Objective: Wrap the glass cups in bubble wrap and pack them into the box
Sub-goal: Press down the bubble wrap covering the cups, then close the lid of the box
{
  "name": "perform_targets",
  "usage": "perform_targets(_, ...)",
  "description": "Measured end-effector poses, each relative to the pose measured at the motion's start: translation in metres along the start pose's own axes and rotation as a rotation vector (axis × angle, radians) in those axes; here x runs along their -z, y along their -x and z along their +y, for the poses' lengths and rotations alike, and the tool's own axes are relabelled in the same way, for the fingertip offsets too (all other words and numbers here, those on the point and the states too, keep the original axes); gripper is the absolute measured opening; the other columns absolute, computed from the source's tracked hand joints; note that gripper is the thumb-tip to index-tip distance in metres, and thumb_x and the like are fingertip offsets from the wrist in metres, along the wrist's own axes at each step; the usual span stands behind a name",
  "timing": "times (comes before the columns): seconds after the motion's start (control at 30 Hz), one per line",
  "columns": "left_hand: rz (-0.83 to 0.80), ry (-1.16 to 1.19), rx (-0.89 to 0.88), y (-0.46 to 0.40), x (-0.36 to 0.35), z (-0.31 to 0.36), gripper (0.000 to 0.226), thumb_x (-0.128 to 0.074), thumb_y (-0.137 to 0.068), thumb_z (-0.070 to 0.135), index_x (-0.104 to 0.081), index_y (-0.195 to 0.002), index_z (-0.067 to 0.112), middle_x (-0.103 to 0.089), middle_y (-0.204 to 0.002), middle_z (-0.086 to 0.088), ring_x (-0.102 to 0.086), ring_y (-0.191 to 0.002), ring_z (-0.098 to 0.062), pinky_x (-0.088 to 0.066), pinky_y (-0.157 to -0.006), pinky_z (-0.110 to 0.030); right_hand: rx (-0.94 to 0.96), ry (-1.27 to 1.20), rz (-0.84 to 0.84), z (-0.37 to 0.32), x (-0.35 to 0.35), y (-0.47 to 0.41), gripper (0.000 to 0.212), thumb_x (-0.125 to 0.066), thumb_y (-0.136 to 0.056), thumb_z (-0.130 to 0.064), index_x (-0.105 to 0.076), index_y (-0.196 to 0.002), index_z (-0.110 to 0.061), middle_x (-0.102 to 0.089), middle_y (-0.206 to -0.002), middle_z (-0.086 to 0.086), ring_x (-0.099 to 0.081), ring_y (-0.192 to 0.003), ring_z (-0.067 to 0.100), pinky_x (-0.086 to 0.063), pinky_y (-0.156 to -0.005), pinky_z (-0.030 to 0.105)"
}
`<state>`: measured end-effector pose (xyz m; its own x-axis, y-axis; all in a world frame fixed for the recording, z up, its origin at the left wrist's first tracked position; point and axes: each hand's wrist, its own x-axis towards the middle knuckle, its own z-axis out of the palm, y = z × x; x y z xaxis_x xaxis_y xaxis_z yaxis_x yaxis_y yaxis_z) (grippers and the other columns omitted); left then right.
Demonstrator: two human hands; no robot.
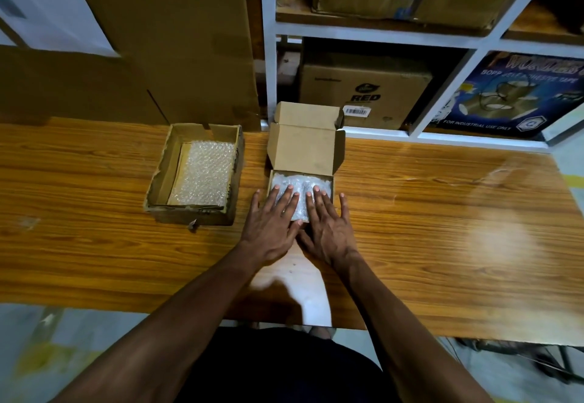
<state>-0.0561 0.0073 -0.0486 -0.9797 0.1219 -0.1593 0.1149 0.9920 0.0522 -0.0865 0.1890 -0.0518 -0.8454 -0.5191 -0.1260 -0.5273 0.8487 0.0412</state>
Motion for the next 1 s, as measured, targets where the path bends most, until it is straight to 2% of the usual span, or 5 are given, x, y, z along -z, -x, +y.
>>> perform_targets(0.63, -0.009, 0.017, 0.017, -0.028, 0.02, -0.005, 0.063, -0.019, -0.109, 0.053, -0.013, -0.167, 0.033, -0.018, -0.175, 0.003, -0.017, -0.161, -0.022, 0.003, -0.123, -0.067, -0.008, -0.051, -0.087, 0.013, 0.007, -0.03, 0.117, -0.022, -0.084, -0.095, 0.003, -0.167, -0.017, 0.003, -0.175, 0.009, -0.004, -0.162, 0.03, 0.021, -0.12, 0.059)
perform_targets(0.7, 0.077, 0.085, 0.045, -0.032, 0.025, -0.008, 0.057, -0.029, -0.108, 0.045, -0.03, -0.162, 0.029, -0.037, -0.166, 0.001, -0.032, -0.153, -0.02, -0.009, -0.123, -0.063, -0.044, -0.145, -0.029, 0.014, 0.012, -0.033, 0.111, -0.02, -0.086, -0.094, -0.013, -0.167, -0.018, -0.017, -0.174, 0.007, -0.022, -0.158, 0.026, 0.009, -0.122, 0.058)
perform_targets(0.8, 0.334, 0.303, 0.124, -0.041, 0.038, -0.017, 0.043, -0.048, -0.104, 0.03, -0.051, -0.146, 0.024, -0.055, -0.139, 0.0, -0.051, -0.13, -0.022, -0.035, -0.109, -0.045, -0.146, -0.347, 0.292, 0.022, 0.029, -0.033, 0.077, -0.037, -0.099, -0.075, -0.042, -0.153, -0.021, -0.052, -0.149, 0.004, -0.051, -0.133, 0.02, -0.029, -0.115, 0.05)
perform_targets(0.9, 0.473, 0.565, 0.346, -0.059, 0.063, -0.021, 0.041, -0.051, -0.105, 0.027, -0.05, -0.145, 0.019, -0.052, -0.142, -0.006, -0.052, -0.126, -0.025, -0.045, -0.099, -0.039, -0.349, -0.637, 0.558, 0.032, 0.052, -0.043, 0.058, -0.048, -0.105, -0.051, -0.042, -0.151, -0.016, -0.048, -0.146, 0.007, -0.046, -0.132, 0.02, -0.042, -0.112, 0.044)
perform_targets(1.0, 0.375, 0.894, 0.637, -0.088, 0.081, -0.033, 0.062, -0.037, -0.109, 0.051, -0.031, -0.162, 0.021, -0.039, -0.164, -0.008, -0.043, -0.144, -0.031, -0.039, -0.115, -0.049, -0.639, -1.116, 0.521, 0.045, 0.07, -0.064, 0.068, -0.04, -0.108, -0.053, -0.025, -0.163, -0.014, -0.039, -0.162, 0.012, -0.04, -0.146, 0.028, -0.036, -0.119, 0.04)
